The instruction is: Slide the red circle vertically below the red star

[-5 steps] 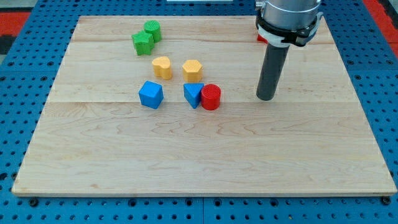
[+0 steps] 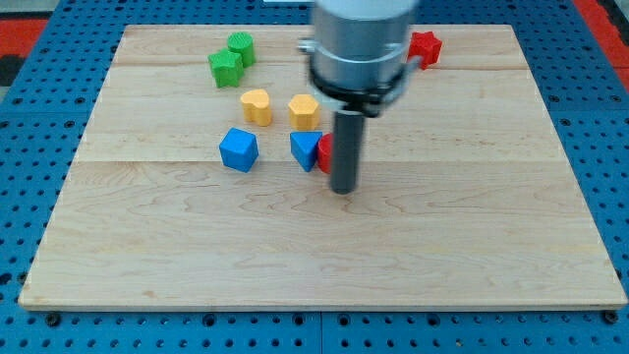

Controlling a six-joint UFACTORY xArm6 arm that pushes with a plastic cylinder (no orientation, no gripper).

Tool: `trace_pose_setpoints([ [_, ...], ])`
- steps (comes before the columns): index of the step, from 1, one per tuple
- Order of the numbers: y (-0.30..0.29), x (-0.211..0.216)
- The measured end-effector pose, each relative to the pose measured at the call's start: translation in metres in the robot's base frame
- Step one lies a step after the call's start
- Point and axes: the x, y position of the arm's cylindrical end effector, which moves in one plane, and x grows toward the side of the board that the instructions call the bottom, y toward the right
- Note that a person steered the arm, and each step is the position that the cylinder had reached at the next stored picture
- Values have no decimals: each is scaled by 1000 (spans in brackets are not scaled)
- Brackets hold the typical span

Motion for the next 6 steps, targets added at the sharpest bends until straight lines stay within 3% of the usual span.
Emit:
trace_pose_setpoints([
  [1,-7,-35],
  [3,57,-100],
  [4,94,-112],
  [6,108,-101],
])
